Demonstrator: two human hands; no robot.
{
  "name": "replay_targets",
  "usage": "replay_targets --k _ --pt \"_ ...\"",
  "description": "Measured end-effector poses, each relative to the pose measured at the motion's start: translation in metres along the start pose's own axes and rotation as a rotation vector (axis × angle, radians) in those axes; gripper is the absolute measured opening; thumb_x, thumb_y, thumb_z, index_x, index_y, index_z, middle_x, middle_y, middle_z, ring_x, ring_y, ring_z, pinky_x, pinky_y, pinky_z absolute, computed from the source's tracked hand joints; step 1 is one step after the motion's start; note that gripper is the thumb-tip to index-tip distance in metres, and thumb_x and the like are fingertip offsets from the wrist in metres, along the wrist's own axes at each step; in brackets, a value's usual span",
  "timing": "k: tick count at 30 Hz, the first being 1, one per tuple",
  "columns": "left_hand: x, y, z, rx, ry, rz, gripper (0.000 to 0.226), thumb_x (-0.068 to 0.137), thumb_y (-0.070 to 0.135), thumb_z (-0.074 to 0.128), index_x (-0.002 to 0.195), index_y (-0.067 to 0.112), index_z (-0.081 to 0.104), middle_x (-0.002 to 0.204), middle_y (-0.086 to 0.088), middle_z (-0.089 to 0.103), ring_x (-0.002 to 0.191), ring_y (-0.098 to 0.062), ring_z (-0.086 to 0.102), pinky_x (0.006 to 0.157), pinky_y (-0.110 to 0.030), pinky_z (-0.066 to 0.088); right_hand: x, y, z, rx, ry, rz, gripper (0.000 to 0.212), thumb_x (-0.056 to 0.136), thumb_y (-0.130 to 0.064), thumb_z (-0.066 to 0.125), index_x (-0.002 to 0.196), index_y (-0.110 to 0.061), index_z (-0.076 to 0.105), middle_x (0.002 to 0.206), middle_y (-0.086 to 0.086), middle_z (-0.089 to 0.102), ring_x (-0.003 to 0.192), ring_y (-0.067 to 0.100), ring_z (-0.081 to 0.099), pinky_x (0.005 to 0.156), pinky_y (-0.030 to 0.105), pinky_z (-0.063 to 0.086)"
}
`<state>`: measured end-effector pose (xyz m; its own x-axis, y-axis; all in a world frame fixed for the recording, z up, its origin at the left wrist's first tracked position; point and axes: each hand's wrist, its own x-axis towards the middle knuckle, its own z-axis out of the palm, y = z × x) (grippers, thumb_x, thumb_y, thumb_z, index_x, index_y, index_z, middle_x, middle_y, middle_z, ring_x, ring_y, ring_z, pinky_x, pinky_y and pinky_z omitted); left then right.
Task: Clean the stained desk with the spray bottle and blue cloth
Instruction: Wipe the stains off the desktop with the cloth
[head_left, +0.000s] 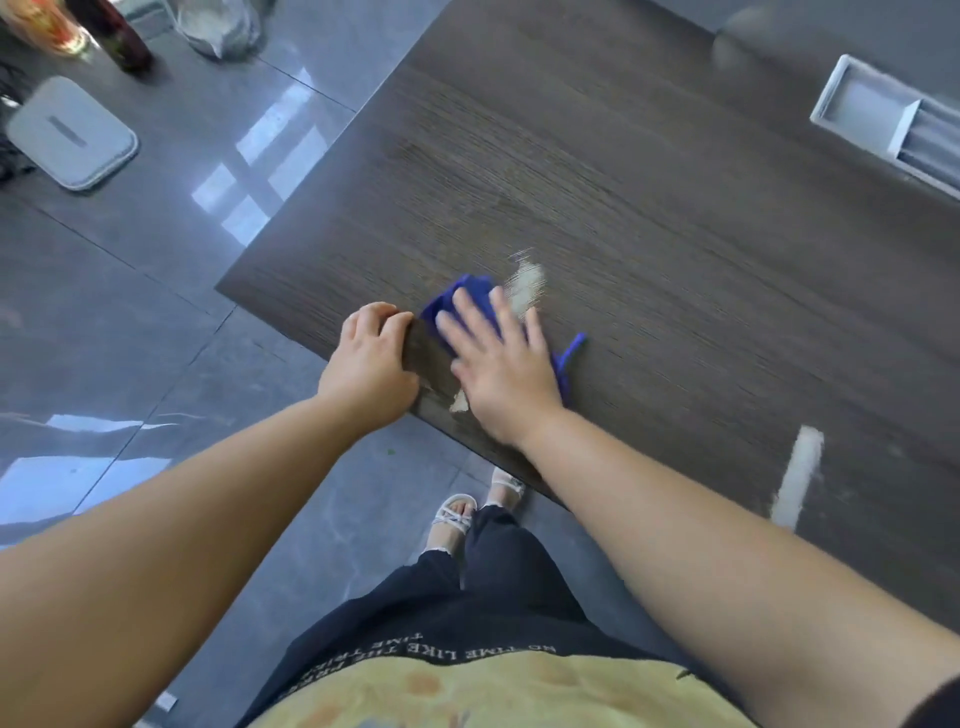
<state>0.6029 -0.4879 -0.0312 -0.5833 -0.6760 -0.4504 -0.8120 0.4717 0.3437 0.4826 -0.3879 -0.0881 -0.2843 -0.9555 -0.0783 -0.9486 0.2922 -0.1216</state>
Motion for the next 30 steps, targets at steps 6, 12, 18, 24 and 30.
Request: replay_targets --k 6,12,18,24,30 --pt "-0.004 0.000 0.001 0.027 0.001 0.060 0.062 0.084 0.018 0.057 0.142 0.019 0.036 0.147 -0.004 0.025 0.139 -0.023 0.013 0.111 -0.036 0.023 -0.091 0.090 -0.004 -0.094 -0.023 -0.181 0.048 0.094 -0.034 0.033 0.141 -0.029 0.036 0.150 -0.002 0.036 0.137 0.032 0.035 0.105 0.061 0.030" --pt "-0.009 0.035 0.021 0.161 0.036 0.197 0.063 0.082 0.025 0.057 0.141 0.019 0.035 0.147 -0.006 0.028 0.138 -0.027 0.017 0.114 -0.038 0.016 -0.060 0.034 -0.009 0.072 0.061 0.628 0.050 0.100 -0.036 0.030 0.149 -0.029 0.021 0.159 -0.004 0.011 0.145 0.029 0.007 0.112 0.055 0.012" --pt "-0.014 0.041 0.023 0.157 0.007 0.230 0.063 0.083 0.023 0.056 0.142 0.019 0.033 0.149 -0.006 0.024 0.139 -0.026 0.015 0.112 -0.037 0.019 -0.119 0.035 0.003 -0.048 -0.081 -0.063 0.048 0.093 -0.034 0.031 0.139 -0.027 0.044 0.149 0.000 0.039 0.135 0.033 0.037 0.104 0.059 0.031" --pt "-0.023 0.053 0.032 0.160 -0.012 0.321 0.059 0.081 0.020 0.056 0.137 0.018 0.039 0.148 -0.005 0.026 0.138 -0.026 0.014 0.111 -0.037 0.019 -0.177 0.097 -0.006 0.038 -0.016 0.631 0.048 0.101 -0.032 0.029 0.148 -0.029 0.024 0.158 -0.006 0.013 0.145 0.028 0.011 0.113 0.057 0.016" --pt "-0.029 0.071 0.041 0.230 -0.038 0.386 0.058 0.081 0.021 0.057 0.137 0.017 0.040 0.148 -0.006 0.025 0.139 -0.027 0.014 0.111 -0.037 0.018 -0.143 0.026 0.004 0.050 0.051 0.490 0.050 0.094 -0.035 0.030 0.141 -0.023 0.042 0.150 0.002 0.037 0.136 0.035 0.034 0.103 0.058 0.032"
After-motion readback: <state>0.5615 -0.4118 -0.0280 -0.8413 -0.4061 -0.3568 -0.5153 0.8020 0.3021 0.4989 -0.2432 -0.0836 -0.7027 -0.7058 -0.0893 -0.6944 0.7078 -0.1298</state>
